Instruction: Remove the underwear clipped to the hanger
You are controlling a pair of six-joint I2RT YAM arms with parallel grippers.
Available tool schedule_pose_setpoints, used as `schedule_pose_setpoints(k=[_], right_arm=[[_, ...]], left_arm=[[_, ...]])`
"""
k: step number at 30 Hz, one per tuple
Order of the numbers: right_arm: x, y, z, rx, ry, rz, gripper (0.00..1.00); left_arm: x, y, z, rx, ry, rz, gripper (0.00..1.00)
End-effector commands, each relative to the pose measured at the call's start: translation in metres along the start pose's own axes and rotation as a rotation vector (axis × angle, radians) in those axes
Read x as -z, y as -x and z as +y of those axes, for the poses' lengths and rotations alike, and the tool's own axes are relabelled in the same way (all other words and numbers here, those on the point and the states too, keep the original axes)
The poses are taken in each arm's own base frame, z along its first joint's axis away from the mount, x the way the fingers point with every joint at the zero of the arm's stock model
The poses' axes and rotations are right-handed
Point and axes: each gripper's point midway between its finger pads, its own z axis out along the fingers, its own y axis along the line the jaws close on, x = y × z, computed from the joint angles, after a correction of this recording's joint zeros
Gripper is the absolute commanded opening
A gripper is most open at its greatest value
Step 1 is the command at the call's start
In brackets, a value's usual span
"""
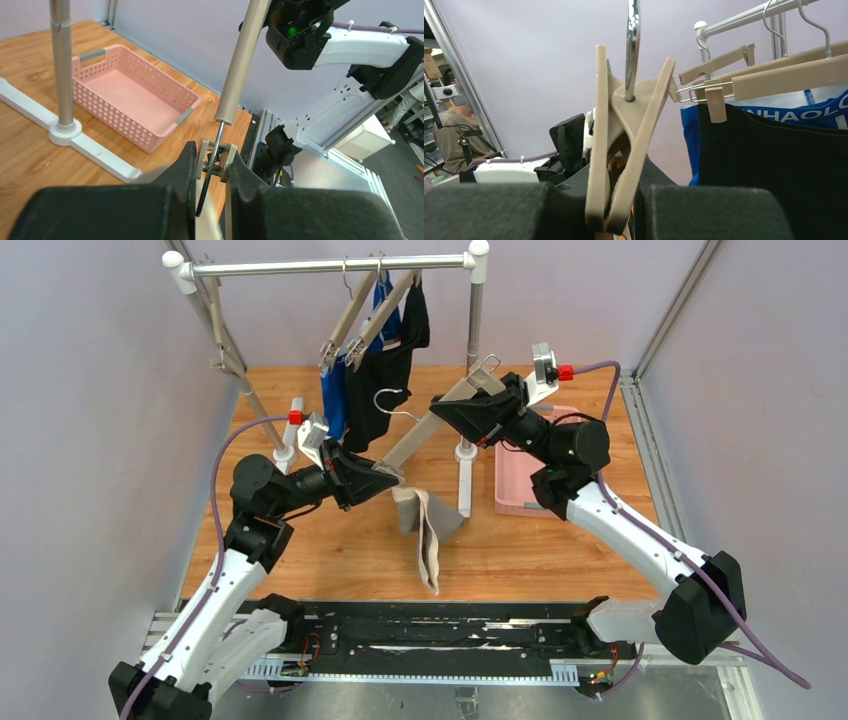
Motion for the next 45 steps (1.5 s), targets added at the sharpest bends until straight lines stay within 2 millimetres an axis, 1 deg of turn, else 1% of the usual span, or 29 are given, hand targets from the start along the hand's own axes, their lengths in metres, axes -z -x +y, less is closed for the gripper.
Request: schedule_pose_setpoints(k=[1,3,4,5,6,8,9,11,14,19,23,28,29,30,32,33,34,35,36,38,40,41,42,45], right_arm=[[0.003,0.0,0.015,0.003,0.043,0.008,0.01],[0.003,-0.002,0.014,0.002,0.043,0.017,0.01],[0.003,-0.003,0.014,-0.001,0.04,0.02,0.01],[0.003,-0.003,0.014,0.0,0.04,0.021,0.01],[0.003,-0.003,0.015,0.001,0.04,0.021,0.01],[0.004,-0.002,0.015,0.003,0.04,0.024,0.01],[0.004,-0.002,0.016,0.005,0.042,0.024,0.01],[0.004,-0.002,0.018,0.005,0.047,0.029,0.01],[0.005,-0.003,0.02,0.001,0.05,0.035,0.01],[0.004,-0.002,0.023,-0.008,0.06,0.031,0.0],[0.001,0.0,0.027,-0.003,0.072,0.026,0.01],[-0.005,-0.004,0.03,-0.013,0.09,0.031,0.01],[-0.007,-0.005,0.031,-0.016,0.093,0.033,0.01],[-0.008,-0.007,0.031,-0.019,0.097,0.035,0.01],[-0.01,-0.008,0.032,-0.022,0.102,0.038,0.01],[-0.01,-0.01,0.032,-0.025,0.102,0.04,0.01],[-0.01,-0.01,0.032,-0.025,0.101,0.041,0.01],[-0.01,-0.011,0.032,-0.025,0.103,0.042,0.01],[-0.011,-0.012,0.031,-0.025,0.102,0.042,0.0],[-0.012,-0.013,0.03,-0.028,0.1,0.041,0.01],[-0.014,-0.015,0.029,-0.034,0.102,0.04,0.01],[-0.015,-0.015,0.028,-0.037,0.105,0.039,0.01],[-0.016,-0.015,0.028,-0.037,0.107,0.037,0.01],[-0.019,-0.016,0.03,-0.044,0.122,0.039,0.01]], left_arm=[[-0.001,0.019,-0.005,-0.025,0.006,-0.054,0.0],[0.0,0.02,-0.007,-0.024,0.0,-0.054,0.01],[0.0,0.02,-0.009,-0.025,-0.004,-0.055,0.1],[0.0,0.021,-0.009,-0.024,-0.003,-0.055,0.27],[0.0,0.023,-0.011,-0.027,-0.002,-0.06,0.37],[0.001,0.028,-0.013,-0.036,-0.004,-0.068,0.52],[0.002,0.031,-0.017,-0.046,-0.009,-0.074,0.57],[0.003,0.037,-0.023,-0.069,-0.021,-0.085,0.61],[0.003,0.046,-0.028,-0.087,-0.028,-0.1,0.62],[0.0,0.046,-0.027,-0.08,-0.034,-0.087,0.59],[-0.003,0.043,-0.023,-0.068,-0.038,-0.07,0.53],[-0.005,0.043,-0.023,-0.065,-0.048,-0.058,0.48],[-0.005,0.043,-0.024,-0.063,-0.052,-0.054,0.45],[-0.006,0.043,-0.024,-0.063,-0.054,-0.054,0.36],[-0.005,0.044,-0.024,-0.066,-0.051,-0.058,0.1],[-0.005,0.044,-0.025,-0.068,-0.051,-0.06,0.01],[-0.005,0.044,-0.025,-0.067,-0.054,-0.059,0.0],[-0.004,0.043,-0.026,-0.064,-0.058,-0.056,0.04],[-0.005,0.042,-0.026,-0.06,-0.06,-0.051,0.11],[-0.005,0.037,-0.026,-0.048,-0.068,-0.037,0.13],[-0.007,0.031,-0.025,-0.035,-0.077,-0.02,0.09],[-0.008,0.028,-0.025,-0.03,-0.08,-0.013,0.03],[-0.008,0.026,-0.025,-0.029,-0.084,-0.007,0.01],[-0.009,0.023,-0.03,-0.041,-0.107,0.002,0.0]])
